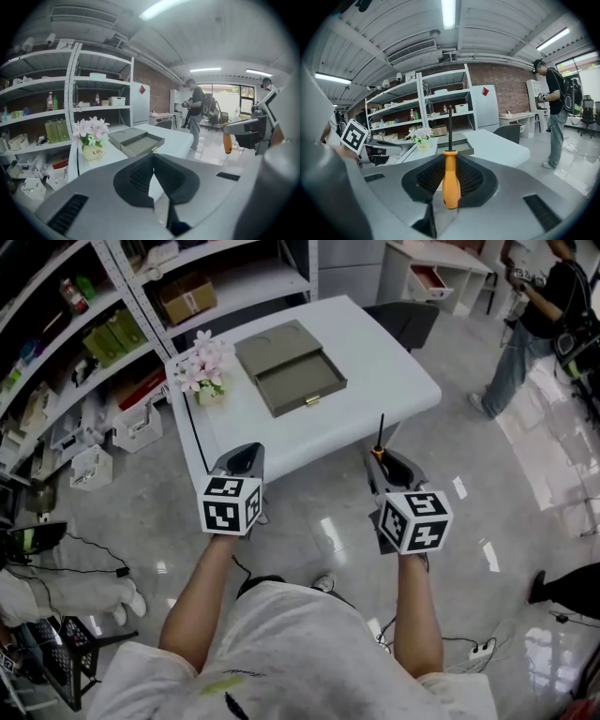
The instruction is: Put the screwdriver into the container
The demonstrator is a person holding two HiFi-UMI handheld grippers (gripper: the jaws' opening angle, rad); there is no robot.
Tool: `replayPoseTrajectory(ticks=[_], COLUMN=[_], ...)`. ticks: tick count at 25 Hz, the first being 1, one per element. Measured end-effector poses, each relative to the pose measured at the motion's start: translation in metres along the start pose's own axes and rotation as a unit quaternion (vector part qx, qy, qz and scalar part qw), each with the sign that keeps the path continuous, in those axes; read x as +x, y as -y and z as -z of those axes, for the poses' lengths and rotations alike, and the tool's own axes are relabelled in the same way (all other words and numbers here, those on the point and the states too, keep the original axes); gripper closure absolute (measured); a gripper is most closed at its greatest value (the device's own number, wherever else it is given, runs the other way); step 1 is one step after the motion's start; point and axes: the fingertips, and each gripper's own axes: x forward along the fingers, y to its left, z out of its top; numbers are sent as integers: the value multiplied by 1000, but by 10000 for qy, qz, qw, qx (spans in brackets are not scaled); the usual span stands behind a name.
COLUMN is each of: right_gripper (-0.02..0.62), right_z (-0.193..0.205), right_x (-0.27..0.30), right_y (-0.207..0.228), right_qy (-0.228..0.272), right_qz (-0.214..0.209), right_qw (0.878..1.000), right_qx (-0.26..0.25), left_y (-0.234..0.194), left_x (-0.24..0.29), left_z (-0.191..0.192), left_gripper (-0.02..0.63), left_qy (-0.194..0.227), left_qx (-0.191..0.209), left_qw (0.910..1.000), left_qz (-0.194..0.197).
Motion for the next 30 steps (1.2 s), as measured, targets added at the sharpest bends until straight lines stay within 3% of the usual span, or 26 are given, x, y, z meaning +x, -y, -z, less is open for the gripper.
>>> replayPoseTrajectory(ticks=[13, 30], right_gripper=[522, 520], right_z=[-2, -49], right_x=[58, 213], right_y=[17, 29], right_qy=[-292, -805], right_qz=[-318, -669], right_qw=[9990, 9927], right_qx=[-146, -604], left_y=[-24, -109], left_x=[47, 155], left_z=[1, -33], left_gripper=[603, 603], left_qy=[-148, -170], left_qx=[-162, -529], left_qw=[9996, 9983], left_qz=[-174, -199])
